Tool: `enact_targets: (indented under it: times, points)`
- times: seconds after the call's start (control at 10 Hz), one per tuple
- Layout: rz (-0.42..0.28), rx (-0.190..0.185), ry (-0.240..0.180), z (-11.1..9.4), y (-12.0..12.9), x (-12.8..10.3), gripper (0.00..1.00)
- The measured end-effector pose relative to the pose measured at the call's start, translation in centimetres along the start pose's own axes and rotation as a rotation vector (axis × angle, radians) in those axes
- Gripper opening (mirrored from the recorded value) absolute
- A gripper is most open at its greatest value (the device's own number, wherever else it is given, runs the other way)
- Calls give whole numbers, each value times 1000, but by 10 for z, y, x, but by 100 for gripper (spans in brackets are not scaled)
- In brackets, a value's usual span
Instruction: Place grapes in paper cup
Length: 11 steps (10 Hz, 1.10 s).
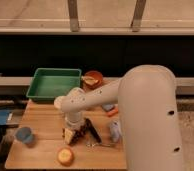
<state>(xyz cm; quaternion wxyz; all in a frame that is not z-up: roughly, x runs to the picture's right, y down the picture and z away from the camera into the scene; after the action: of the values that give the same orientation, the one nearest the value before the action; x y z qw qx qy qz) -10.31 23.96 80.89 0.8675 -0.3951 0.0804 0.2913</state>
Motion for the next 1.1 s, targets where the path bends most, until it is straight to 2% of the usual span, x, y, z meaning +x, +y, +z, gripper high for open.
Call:
enact_targets:
  times: [0.2,0.6,0.9,1.1]
  points:
    - [-1,3,-1,-1,-1,0,37]
    - [1,1,-3,-3,-1,2,2]
    - [17,-13,-62,-34,-7,4,0]
    - [19,-8,-116,-75,-9,3,0]
